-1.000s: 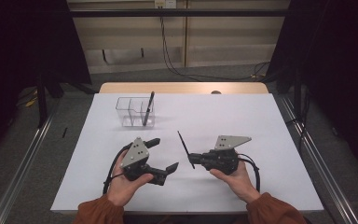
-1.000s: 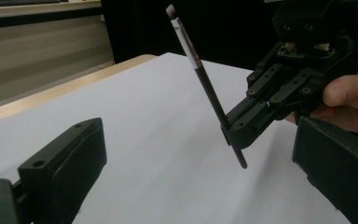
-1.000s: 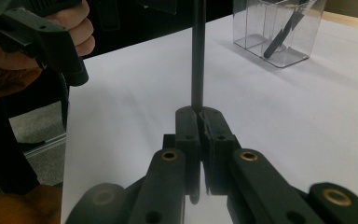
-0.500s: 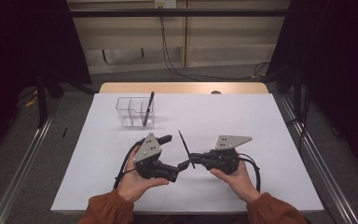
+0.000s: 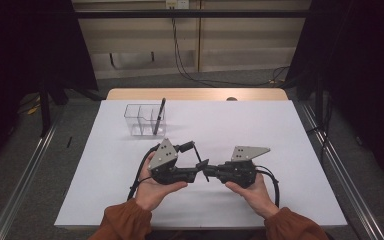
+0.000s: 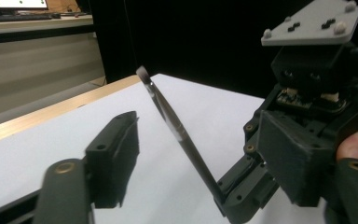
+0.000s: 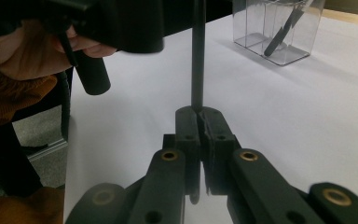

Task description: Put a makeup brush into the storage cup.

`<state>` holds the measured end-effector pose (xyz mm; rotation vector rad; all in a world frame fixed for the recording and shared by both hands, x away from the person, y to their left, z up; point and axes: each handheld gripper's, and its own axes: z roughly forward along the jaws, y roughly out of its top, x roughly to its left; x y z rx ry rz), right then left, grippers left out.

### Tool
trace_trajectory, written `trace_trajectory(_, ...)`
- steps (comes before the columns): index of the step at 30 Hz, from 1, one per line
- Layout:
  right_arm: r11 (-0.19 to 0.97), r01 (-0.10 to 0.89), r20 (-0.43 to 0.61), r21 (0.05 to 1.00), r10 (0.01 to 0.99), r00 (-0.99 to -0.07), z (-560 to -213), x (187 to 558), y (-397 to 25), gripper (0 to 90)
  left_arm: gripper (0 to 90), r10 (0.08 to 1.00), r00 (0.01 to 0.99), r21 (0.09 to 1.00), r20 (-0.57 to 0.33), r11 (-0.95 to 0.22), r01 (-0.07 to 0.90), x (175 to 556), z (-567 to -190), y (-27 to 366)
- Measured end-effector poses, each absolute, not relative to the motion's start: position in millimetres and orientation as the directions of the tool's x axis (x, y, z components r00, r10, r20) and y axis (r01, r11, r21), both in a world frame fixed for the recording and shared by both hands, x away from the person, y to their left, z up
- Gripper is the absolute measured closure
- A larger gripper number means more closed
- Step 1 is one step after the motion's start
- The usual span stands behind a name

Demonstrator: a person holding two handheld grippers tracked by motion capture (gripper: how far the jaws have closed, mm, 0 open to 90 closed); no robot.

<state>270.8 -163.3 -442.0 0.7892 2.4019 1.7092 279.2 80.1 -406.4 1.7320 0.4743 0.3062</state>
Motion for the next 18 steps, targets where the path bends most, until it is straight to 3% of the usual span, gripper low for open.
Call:
trace_trajectory(5,0.235,0.354,0.218,0.905,0.457,-0.862,-442,271,-164,86.8,38.3,0.468,0.88,0.971,-0.081,-0.162,0.176,280,-412,81)
trace_trajectory(10,0.231,0.355,0.22,0.906,0.46,-0.86,-442,271,-164,86.8,56.1,0.469,0.877,0.973,-0.1,-0.137,0.184,280,-414,80)
trace_trajectory(18,0.231,0.361,0.224,0.904,0.462,-0.858,-444,272,-165,86.8,73.0,0.455,0.876,0.963,-0.159,-0.125,0.239,283,-419,80)
